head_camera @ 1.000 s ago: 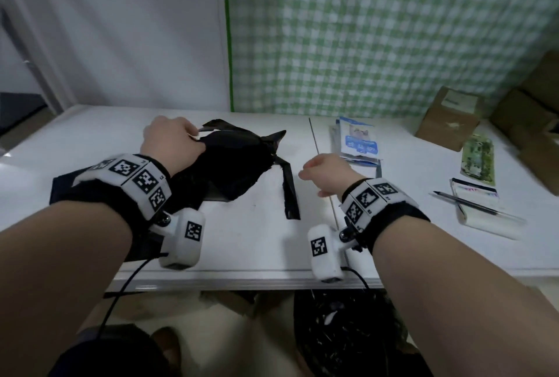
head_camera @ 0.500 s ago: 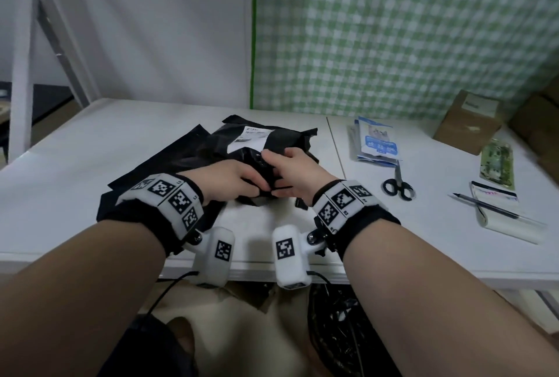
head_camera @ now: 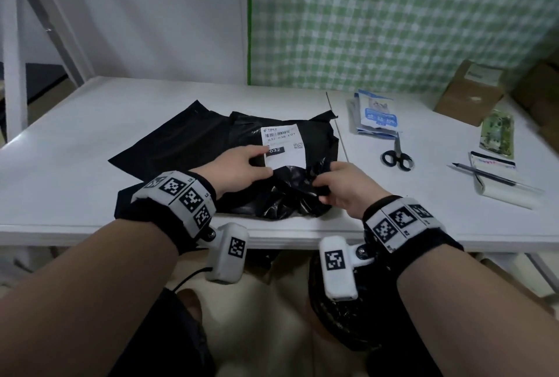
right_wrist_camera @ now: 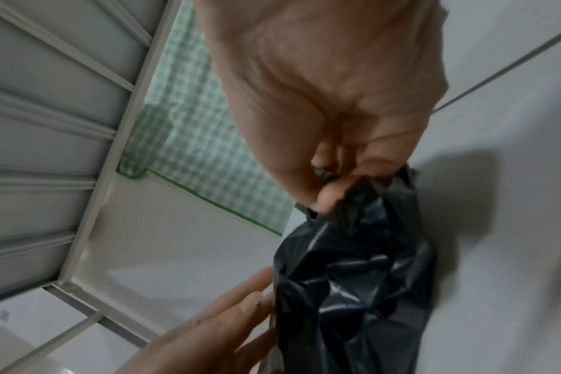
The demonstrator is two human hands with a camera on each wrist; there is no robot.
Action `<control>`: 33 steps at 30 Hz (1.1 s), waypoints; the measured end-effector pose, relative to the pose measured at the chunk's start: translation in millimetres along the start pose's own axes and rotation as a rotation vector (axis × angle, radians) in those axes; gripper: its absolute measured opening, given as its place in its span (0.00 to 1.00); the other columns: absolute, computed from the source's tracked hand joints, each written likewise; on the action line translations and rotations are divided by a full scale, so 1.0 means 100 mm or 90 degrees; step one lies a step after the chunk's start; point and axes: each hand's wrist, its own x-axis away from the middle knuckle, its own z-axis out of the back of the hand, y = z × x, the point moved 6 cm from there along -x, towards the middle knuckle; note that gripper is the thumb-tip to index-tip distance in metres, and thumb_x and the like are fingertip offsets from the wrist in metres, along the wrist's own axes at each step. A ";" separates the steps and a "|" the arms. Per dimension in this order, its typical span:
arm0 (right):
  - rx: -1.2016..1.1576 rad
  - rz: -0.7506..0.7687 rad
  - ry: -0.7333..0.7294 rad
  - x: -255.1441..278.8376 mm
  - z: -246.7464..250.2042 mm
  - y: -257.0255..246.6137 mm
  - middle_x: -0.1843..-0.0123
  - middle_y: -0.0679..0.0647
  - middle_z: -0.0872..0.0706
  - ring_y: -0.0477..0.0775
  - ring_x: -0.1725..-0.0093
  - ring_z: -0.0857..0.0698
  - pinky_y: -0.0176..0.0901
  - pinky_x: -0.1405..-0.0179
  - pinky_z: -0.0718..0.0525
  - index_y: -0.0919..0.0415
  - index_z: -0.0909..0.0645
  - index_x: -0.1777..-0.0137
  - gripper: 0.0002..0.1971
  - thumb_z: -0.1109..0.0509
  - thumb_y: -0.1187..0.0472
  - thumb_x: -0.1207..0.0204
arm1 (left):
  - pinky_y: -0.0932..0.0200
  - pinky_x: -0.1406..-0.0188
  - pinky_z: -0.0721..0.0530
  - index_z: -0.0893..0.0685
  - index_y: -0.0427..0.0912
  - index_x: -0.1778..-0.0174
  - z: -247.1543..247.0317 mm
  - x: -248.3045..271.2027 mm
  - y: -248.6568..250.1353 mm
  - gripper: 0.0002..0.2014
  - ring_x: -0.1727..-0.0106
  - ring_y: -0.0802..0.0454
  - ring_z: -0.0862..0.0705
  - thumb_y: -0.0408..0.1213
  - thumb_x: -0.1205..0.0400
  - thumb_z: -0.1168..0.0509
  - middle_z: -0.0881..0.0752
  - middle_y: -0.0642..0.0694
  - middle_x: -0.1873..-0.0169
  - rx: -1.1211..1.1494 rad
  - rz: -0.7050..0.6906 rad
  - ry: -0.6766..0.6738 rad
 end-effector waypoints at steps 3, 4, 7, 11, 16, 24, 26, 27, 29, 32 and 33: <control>0.042 -0.013 0.014 0.12 0.20 0.17 0.53 0.62 0.19 0.53 0.68 0.21 0.30 0.85 0.23 0.64 0.23 0.50 0.11 0.35 0.79 0.25 | 0.66 0.33 0.35 0.35 0.52 0.21 -0.28 0.08 0.07 0.29 0.24 0.50 0.30 0.46 0.18 0.36 0.31 0.48 0.23 -0.042 0.011 -0.080; 0.059 -0.017 0.030 0.15 0.27 0.22 0.52 0.63 0.19 0.53 0.69 0.21 0.30 0.85 0.23 0.63 0.24 0.48 0.12 0.34 0.79 0.25 | 0.64 0.30 0.36 0.38 0.54 0.20 -0.38 0.10 0.08 0.30 0.23 0.49 0.32 0.48 0.18 0.37 0.33 0.48 0.21 -0.077 0.006 -0.111; 0.122 -0.038 0.088 0.20 0.49 0.38 0.48 0.65 0.17 0.53 0.73 0.22 0.31 0.86 0.23 0.63 0.24 0.38 0.19 0.31 0.77 0.27 | 0.46 0.19 0.49 0.53 0.58 0.18 -0.67 0.16 0.01 0.40 0.16 0.40 0.54 0.56 0.21 0.37 0.53 0.44 0.16 -0.242 0.030 -0.216; 0.164 -0.031 0.141 0.22 0.61 0.47 0.48 0.64 0.14 0.52 0.74 0.20 0.39 0.77 0.19 0.61 0.25 0.34 0.26 0.26 0.74 0.31 | 0.39 0.20 0.53 0.62 0.54 0.17 -0.81 0.19 -0.02 0.48 0.17 0.38 0.61 0.64 0.25 0.38 0.63 0.45 0.17 -0.364 0.023 -0.230; 0.271 0.118 0.282 0.26 0.72 0.23 0.46 0.56 0.19 0.56 0.49 0.18 0.46 0.50 0.18 0.55 0.26 0.33 0.30 0.23 0.64 0.36 | 0.38 0.20 0.54 0.63 0.55 0.18 -0.83 0.22 -0.01 0.47 0.17 0.38 0.62 0.64 0.24 0.40 0.64 0.45 0.17 -0.376 0.018 -0.237; 0.361 0.277 0.192 0.23 0.27 0.04 0.55 0.49 0.18 0.48 0.55 0.20 0.40 0.44 0.19 0.57 0.16 0.44 0.16 0.27 0.68 0.32 | 0.40 0.19 0.59 0.66 0.53 0.18 -0.86 0.29 -0.06 0.48 0.17 0.40 0.66 0.66 0.24 0.43 0.69 0.47 0.18 -0.399 0.029 -0.260; 0.429 0.227 0.129 0.17 0.20 0.21 0.48 0.52 0.18 0.52 0.49 0.19 0.39 0.45 0.22 0.57 0.21 0.36 0.26 0.21 0.64 0.36 | 0.41 0.19 0.60 0.66 0.52 0.18 -0.86 0.31 -0.07 0.47 0.18 0.42 0.66 0.67 0.23 0.45 0.69 0.48 0.18 -0.396 0.026 -0.264; 0.454 0.209 0.105 0.15 0.18 0.29 0.44 0.53 0.19 0.54 0.46 0.19 0.39 0.44 0.22 0.57 0.24 0.32 0.32 0.19 0.61 0.37 | 0.41 0.19 0.61 0.65 0.52 0.18 -0.85 0.32 -0.08 0.46 0.17 0.42 0.67 0.67 0.23 0.47 0.68 0.48 0.18 -0.388 0.026 -0.263; 0.460 0.201 0.093 0.15 0.19 0.36 0.37 0.56 0.21 0.55 0.41 0.19 0.42 0.39 0.22 0.56 0.26 0.27 0.39 0.17 0.56 0.40 | 0.41 0.20 0.61 0.64 0.52 0.18 -0.84 0.32 -0.07 0.42 0.17 0.44 0.66 0.67 0.21 0.51 0.67 0.49 0.18 -0.366 0.030 -0.251; 0.472 0.207 0.081 0.17 0.21 0.38 0.33 0.57 0.25 0.55 0.37 0.20 0.43 0.35 0.23 0.56 0.29 0.24 0.43 0.16 0.54 0.40 | 0.42 0.20 0.61 0.61 0.51 0.17 -0.84 0.29 -0.06 0.39 0.17 0.45 0.65 0.65 0.19 0.53 0.65 0.50 0.17 -0.341 0.043 -0.211; 0.477 0.208 0.080 0.18 0.21 0.38 0.33 0.57 0.25 0.55 0.36 0.20 0.42 0.36 0.24 0.56 0.29 0.24 0.43 0.16 0.54 0.40 | 0.42 0.20 0.61 0.61 0.50 0.17 -0.85 0.29 -0.06 0.39 0.17 0.45 0.64 0.64 0.19 0.53 0.65 0.50 0.17 -0.339 0.045 -0.200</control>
